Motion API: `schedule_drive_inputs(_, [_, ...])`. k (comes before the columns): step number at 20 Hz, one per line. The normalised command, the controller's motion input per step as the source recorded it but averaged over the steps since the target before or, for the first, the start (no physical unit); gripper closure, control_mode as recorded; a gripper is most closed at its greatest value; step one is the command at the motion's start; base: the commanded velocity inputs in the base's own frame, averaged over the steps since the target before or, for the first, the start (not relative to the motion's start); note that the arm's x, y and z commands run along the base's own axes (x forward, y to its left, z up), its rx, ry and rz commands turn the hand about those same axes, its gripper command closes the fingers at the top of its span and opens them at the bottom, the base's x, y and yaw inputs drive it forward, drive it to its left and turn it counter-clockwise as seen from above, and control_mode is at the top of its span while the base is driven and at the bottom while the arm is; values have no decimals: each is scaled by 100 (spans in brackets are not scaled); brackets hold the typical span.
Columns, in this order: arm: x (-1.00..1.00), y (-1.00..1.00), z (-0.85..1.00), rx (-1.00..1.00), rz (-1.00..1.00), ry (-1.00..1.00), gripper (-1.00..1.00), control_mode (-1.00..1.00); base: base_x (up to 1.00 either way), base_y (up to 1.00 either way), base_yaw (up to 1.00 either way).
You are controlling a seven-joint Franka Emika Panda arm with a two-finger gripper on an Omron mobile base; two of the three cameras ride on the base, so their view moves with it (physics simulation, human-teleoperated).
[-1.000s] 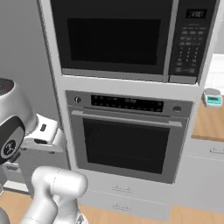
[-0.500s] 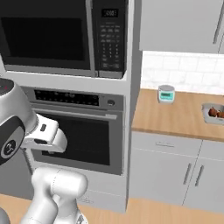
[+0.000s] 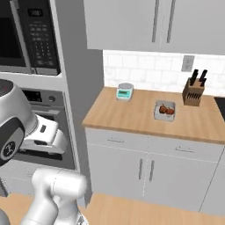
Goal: Take the meat container that has the steak and place it on the second highest rack of the freezer. Then take the vegetable container that has the bell peppers and place it on the highest rack of the freezer.
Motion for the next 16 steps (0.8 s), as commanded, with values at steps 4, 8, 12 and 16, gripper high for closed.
schedule_drive_inputs(4, [0, 0, 0, 0, 0, 0, -100, 100, 67, -100, 1])
schedule_drive_inputs(8, [0, 0, 0, 0, 0, 0, -100, 100, 48, -77, 0])
schedule_drive_inputs(12, [0, 0, 0, 0, 0, 0, -100, 100, 9, -54, 0])
schedule_drive_inputs(16, [0, 0, 0, 0, 0, 0, -100, 100, 15, -43, 0])
